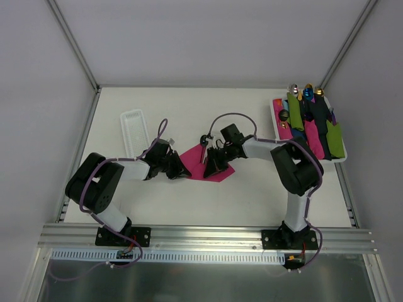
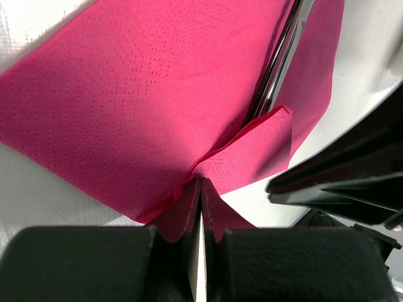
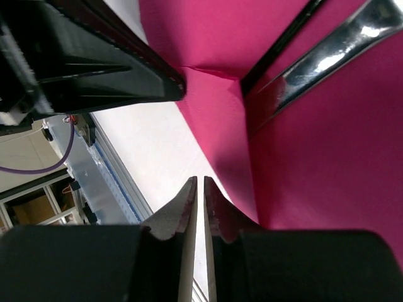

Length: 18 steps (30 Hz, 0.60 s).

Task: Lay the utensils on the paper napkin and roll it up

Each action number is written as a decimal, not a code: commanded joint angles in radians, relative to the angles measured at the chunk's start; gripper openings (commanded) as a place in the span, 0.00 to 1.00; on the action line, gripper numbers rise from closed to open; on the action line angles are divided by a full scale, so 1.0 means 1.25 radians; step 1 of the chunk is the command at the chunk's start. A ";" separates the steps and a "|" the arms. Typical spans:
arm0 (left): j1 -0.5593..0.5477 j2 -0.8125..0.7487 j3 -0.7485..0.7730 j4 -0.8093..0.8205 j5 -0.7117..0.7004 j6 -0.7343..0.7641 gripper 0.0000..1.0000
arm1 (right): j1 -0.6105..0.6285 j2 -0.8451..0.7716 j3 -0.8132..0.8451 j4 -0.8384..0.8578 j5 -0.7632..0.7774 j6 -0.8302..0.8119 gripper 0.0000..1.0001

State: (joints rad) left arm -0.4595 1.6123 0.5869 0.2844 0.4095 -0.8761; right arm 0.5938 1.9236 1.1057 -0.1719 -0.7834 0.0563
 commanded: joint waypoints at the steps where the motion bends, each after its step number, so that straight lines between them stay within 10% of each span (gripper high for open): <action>1: -0.008 0.026 -0.012 -0.040 -0.060 0.016 0.00 | 0.001 0.023 0.025 0.011 -0.029 0.021 0.11; 18: -0.008 0.016 -0.018 -0.064 -0.077 0.022 0.00 | -0.054 0.066 -0.014 -0.074 -0.011 -0.044 0.10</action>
State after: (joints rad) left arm -0.4595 1.6131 0.5865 0.2840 0.4072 -0.8764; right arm 0.5343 1.9957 1.1023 -0.1989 -0.8253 0.0494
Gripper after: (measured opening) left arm 0.005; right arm 0.100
